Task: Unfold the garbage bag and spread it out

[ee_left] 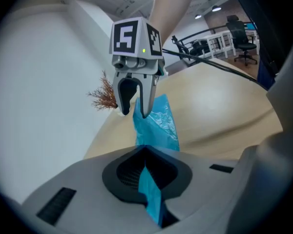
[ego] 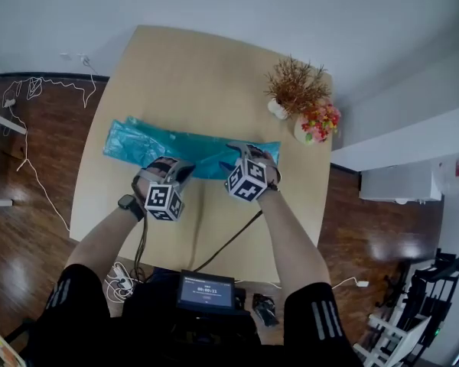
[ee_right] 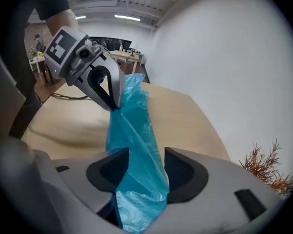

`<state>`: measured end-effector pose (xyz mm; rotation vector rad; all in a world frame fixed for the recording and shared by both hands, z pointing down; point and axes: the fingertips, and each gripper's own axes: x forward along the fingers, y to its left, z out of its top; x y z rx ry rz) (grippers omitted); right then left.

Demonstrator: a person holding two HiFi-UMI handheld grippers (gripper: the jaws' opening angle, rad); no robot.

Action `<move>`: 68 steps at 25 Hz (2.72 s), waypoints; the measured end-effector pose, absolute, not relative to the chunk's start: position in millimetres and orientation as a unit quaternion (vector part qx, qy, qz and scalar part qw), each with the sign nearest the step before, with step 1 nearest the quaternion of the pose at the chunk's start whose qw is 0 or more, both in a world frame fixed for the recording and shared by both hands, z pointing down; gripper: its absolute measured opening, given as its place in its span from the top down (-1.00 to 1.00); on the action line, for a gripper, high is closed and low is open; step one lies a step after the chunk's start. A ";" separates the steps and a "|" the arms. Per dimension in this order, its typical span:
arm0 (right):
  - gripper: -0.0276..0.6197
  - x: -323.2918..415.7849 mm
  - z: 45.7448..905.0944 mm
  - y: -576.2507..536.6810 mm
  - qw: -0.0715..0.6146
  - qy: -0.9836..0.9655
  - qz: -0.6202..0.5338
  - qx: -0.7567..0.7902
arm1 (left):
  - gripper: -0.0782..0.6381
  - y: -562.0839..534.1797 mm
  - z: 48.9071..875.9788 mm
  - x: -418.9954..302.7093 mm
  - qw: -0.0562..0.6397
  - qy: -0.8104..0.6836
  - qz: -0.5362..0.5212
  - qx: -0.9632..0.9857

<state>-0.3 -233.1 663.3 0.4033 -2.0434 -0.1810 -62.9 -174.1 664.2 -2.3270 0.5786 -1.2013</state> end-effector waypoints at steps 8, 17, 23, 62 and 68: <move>0.80 -0.1 681.9 -213.6 0.536 -0.829 -0.057 0.149 | 0.78 -157.8 668.6 -75.0 0.193 0.220 -0.437 -0.850; 0.86 -2.5 660.4 -202.0 0.519 -0.834 -0.078 0.167 | 0.28 -161.9 647.6 -101.7 0.145 0.232 -0.454 -0.848; 0.86 0.9 642.4 -189.0 0.503 -0.840 -0.091 0.184 | 0.13 -165.8 636.6 -157.0 0.093 0.199 -0.522 -0.824; 0.60 61.7 684.9 11.3 0.480 -0.835 0.041 0.267 | 0.67 29.5 754.8 -195.3 -0.039 0.169 -0.627 -0.760; 0.38 74.8 720.6 50.5 0.510 -0.816 0.137 0.237 | 0.42 60.5 777.6 -193.3 -0.114 0.128 -0.642 -0.747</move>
